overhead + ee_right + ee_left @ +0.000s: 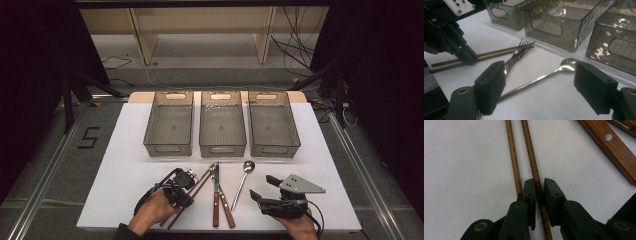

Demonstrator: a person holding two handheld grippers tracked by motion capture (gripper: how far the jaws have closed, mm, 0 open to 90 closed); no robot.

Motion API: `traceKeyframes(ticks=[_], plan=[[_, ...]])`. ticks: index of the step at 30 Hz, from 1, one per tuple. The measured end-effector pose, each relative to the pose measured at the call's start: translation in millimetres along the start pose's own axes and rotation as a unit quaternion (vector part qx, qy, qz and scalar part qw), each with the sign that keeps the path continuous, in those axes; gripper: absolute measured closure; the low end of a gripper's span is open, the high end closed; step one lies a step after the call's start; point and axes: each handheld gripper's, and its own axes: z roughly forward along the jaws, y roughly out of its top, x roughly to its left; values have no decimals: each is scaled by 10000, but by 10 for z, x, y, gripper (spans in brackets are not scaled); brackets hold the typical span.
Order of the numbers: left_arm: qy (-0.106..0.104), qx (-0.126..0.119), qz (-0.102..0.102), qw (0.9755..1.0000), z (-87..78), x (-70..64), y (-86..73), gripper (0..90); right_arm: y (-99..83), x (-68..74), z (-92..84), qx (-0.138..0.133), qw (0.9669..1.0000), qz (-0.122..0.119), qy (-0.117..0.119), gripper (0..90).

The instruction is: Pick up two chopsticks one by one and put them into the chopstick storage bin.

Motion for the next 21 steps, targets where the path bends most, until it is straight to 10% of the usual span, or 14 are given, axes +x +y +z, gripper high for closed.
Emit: traceKeyframes(ticks=[21], plan=[[241,-182,-194,9994,-29,152,-48,844,-3,-4,7,-10,10000,0,52,260]])
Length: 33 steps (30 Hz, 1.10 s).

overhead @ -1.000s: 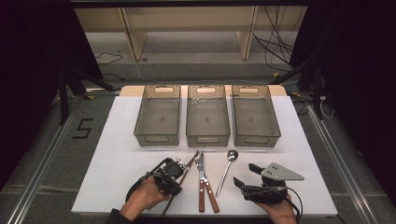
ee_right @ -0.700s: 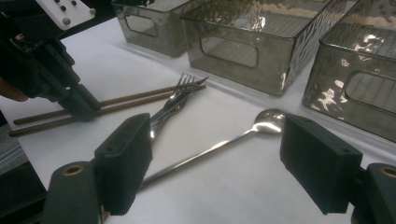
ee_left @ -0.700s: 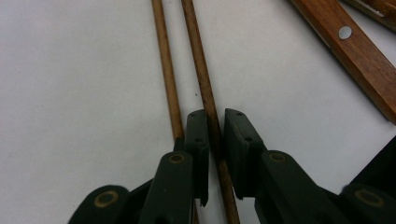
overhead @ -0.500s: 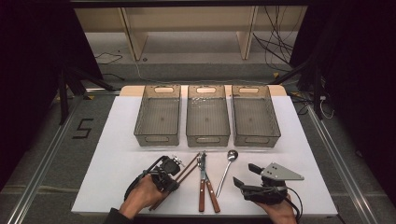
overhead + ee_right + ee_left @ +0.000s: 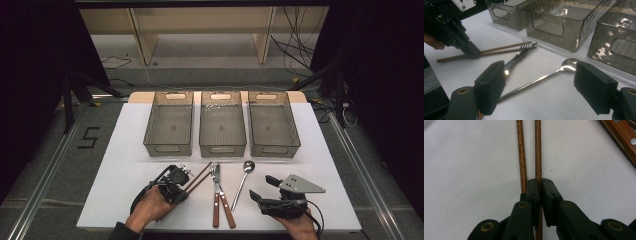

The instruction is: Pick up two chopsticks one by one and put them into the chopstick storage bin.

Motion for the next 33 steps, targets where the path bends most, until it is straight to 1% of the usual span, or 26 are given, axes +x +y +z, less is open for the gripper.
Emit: traceKeyframes(ticks=[1,2,3,4,8,9,10,15,16,17,19,21,22,24,25,27,28,29,33], plan=[[1,-34,-14,10000,-7,11,-3,844,0,0,1,2,10000,0,-2,260],[-11,-39,14,10000,-16,23,-5,845,0,0,1,1,10000,-1,-3,260],[-25,-72,-28,10000,-22,24,-9,845,0,0,1,2,10000,1,-1,260],[-13,-115,-27,9999,-28,31,-10,845,0,0,2,3,10000,2,0,260],[-7,-140,-40,9999,-75,68,-17,845,0,1,2,14,10000,-3,-1,260],[-11,-147,-16,9999,-90,79,-19,845,0,1,3,17,10000,-1,-1,260],[-26,-170,-48,9998,-109,81,-21,845,0,1,3,17,10000,-1,-1,260],[-19,-247,-5,9997,-213,129,-44,846,-1,1,3,33,10000,12,-15,260],[-19,-247,-5,9997,-213,129,-44,846,-1,-2,3,24,10000,11,-8,260],[-4,-227,42,9997,-227,144,-48,846,-1,-1,4,23,10000,12,-6,260],[-53,-294,13,9996,-246,160,-59,846,-1,0,4,25,10000,10,-2,260],[-45,-309,21,9995,-269,172,-62,846,-1,1,5,22,10000,7,-3,260],[-82,-314,7,9995,-277,176,-64,846,-1,1,5,22,10000,7,-3,260],[-52,-338,14,9994,-290,183,-70,846,-2,0,4,25,10000,11,-7,260],[-69,-339,18,9994,-305,186,-73,846,-1,0,3,24,10000,12,-3,260],[-69,-374,69,9993,-341,181,-80,846,-1,-1,4,22,10000,13,-5,260],[-88,-424,57,9990,-360,173,-83,846,-2,-1,4,24,10000,16,-5,260],[-94,-393,107,9991,-389,169,-82,846,-2,-1,4,24,10000,16,-5,260],[-111,-574,200,9981,-518,146,-78,845,-1,-2,1,15,10000,18,-6,260]])
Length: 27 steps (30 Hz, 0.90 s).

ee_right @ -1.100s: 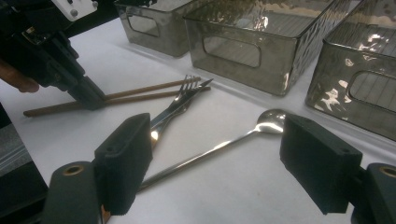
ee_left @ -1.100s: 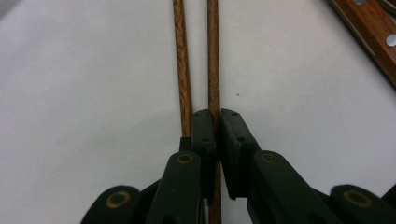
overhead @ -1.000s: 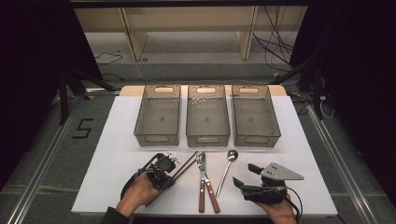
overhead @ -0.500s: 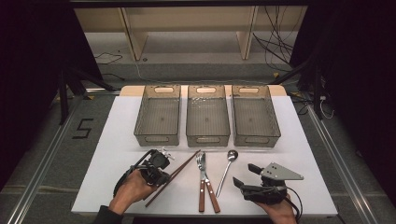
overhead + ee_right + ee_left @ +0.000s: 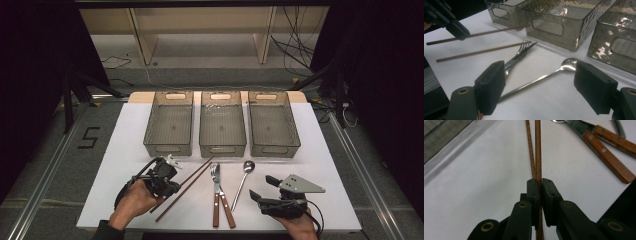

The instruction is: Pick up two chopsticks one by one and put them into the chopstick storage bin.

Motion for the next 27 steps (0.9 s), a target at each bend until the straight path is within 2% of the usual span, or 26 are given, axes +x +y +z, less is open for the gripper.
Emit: traceKeyframes(ticks=[6,13,20,27], plan=[[-56,-283,-47,9996,-120,36,19,845,0,1,0,-9,10000,7,-4,260],[-48,-582,-240,9980,-230,218,65,845,-2,-5,3,-9,10000,16,5,260],[39,-957,-452,9944,-330,426,149,845,-2,0,-1,-11,10000,10,4,260],[129,-1230,-616,9904,-406,633,228,845,-3,-2,1,-9,10000,28,17,260]])
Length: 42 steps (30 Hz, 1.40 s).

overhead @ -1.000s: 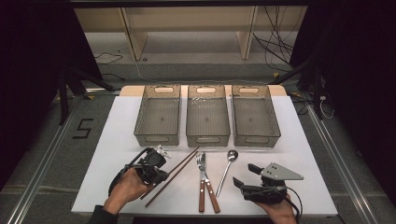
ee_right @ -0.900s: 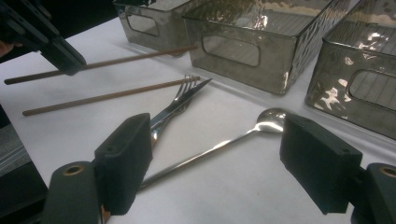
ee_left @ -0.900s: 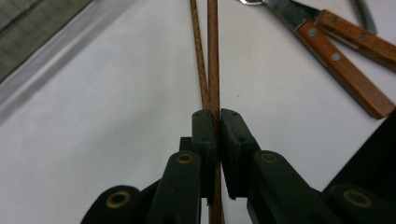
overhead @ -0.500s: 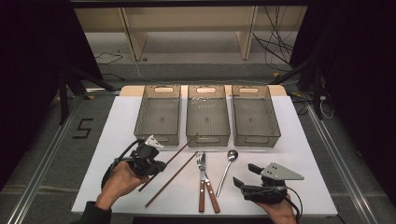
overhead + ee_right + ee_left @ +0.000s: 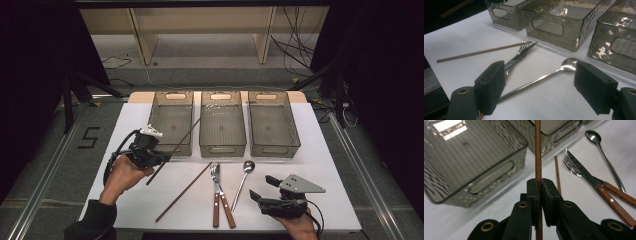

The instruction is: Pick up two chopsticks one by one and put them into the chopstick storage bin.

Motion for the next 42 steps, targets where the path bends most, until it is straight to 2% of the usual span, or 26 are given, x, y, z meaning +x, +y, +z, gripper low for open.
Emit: traceKeyframes(ticks=[12,21,32,35,42], plan=[[185,-325,-187,9991,-15,237,190,845,0,-4,-1,-18,10000,1,0,259],[371,-512,-253,9977,84,449,377,844,-1,-4,-2,-23,10000,7,11,260],[661,-543,-266,9960,187,678,585,845,-3,-10,0,-19,10000,9,14,260],[729,-566,-311,9952,237,744,611,844,-3,-8,0,-19,10000,5,22,260],[820,-456,-289,9952,363,864,643,844,-7,-13,4,-6,10000,19,22,260]])
